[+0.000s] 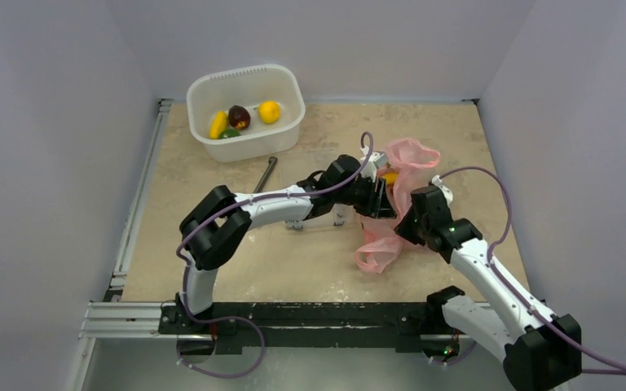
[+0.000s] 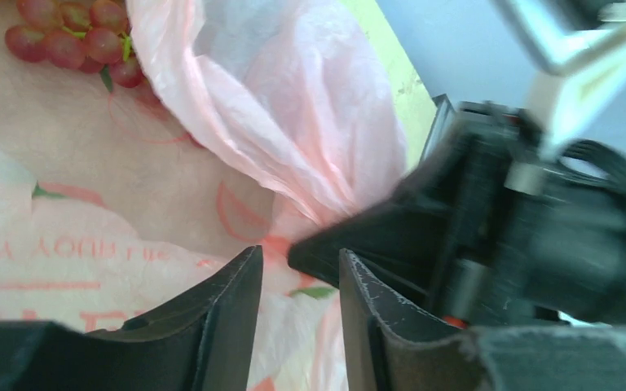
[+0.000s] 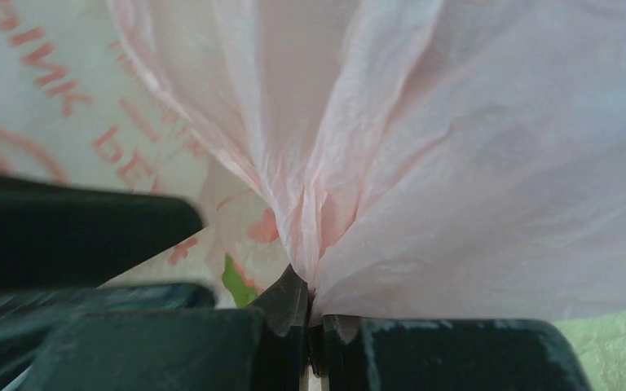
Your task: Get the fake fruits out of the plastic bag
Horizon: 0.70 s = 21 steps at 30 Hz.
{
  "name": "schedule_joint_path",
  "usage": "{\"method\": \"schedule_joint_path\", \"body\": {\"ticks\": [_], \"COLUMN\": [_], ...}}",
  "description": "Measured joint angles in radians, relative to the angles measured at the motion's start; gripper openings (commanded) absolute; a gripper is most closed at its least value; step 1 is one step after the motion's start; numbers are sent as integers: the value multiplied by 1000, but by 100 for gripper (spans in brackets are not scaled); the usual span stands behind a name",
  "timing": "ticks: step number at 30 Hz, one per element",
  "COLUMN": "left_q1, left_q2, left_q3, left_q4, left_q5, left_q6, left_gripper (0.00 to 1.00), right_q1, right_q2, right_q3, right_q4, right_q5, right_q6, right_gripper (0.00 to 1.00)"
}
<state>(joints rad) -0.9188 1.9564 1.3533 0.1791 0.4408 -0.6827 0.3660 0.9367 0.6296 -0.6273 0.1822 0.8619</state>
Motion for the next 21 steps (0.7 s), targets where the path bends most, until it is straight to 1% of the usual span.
{"method": "schedule_joint_path", "body": {"ticks": [2,5,10,13,15,18,21], "left_q1": [-2,-5,-6,-7,-7,-10,-12], "left_q2": [23,35,35,42,62,122,177], "left_q3": [8,7,7,21,53,133,192], "left_q4": [0,-21,-66,-108,-131,-156,-169], "left_q5": [-7,-31,-91,-124,-137,-154,-174], "left_q6": [-6,-7,19,29,31,30,31], "left_gripper": [32,28,29,25,20,18,15], "right_q1": [0,0,0,0,2,2,2], "right_q2": [-33,-34,-37,-53,-53,-40,-41], "right_q3": [0,0,-24,-31,-27,-13,2], "right_q4": [20,32,13,-34,-76,-139,-166], "right_q5": [-44,-108,-175,-161,-117,-48,-12], "right_q6": [-45,-93,-122,-95,-58,-7,20], "right_gripper": [0,0,0,0,0,0,0]}}
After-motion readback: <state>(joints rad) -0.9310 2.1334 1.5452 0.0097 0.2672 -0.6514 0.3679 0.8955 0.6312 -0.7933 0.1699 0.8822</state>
